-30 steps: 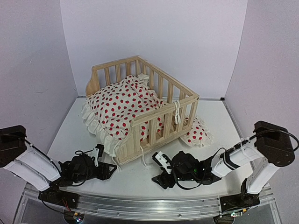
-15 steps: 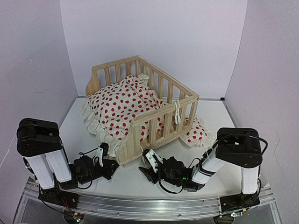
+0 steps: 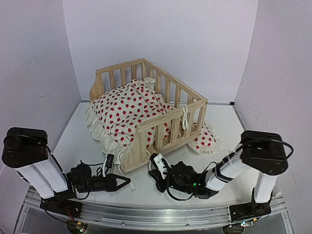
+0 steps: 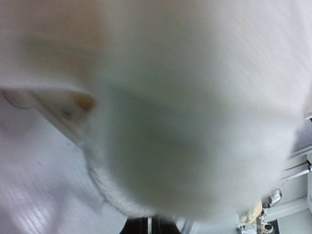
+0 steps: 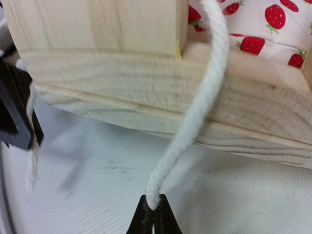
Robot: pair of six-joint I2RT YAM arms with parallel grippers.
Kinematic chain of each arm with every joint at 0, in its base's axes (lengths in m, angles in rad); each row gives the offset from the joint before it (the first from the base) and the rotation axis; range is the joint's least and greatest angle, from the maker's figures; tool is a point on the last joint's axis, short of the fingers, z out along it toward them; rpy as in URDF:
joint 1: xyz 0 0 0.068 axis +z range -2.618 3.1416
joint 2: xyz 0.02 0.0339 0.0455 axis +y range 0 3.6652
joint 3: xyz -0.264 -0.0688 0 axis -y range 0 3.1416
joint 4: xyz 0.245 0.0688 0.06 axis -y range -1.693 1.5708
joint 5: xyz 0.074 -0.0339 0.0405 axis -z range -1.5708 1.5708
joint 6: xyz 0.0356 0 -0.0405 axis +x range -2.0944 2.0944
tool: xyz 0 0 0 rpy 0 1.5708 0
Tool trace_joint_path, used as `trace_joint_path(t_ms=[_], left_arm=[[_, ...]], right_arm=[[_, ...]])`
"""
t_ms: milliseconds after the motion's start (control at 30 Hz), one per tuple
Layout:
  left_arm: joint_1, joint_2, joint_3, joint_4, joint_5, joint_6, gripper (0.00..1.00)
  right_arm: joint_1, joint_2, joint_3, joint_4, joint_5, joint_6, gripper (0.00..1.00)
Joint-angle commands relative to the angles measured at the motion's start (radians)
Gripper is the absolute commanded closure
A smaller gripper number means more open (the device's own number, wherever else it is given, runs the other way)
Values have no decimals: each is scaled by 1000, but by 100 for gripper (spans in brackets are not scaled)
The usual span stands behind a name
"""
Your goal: Set up the pet bed
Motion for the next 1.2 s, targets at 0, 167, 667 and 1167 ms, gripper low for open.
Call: trace_joint_path(t_ms=[0,167,667,1167], left_arm=[[-80,-132,-83,-12,98,-137,100],[-177,-342,61,-443,32,-61,100],[-228,-419,129,-500,-184,190,100],[-291,-443,85,-497,-231,246,98]], right_arm=[[49,-194,66,-287,-121,253,100],[57,-266,111,-357,-237,385,100],[112,-210,254,-115,-193,328,100],[208,-5,416,-8,104,94,100]])
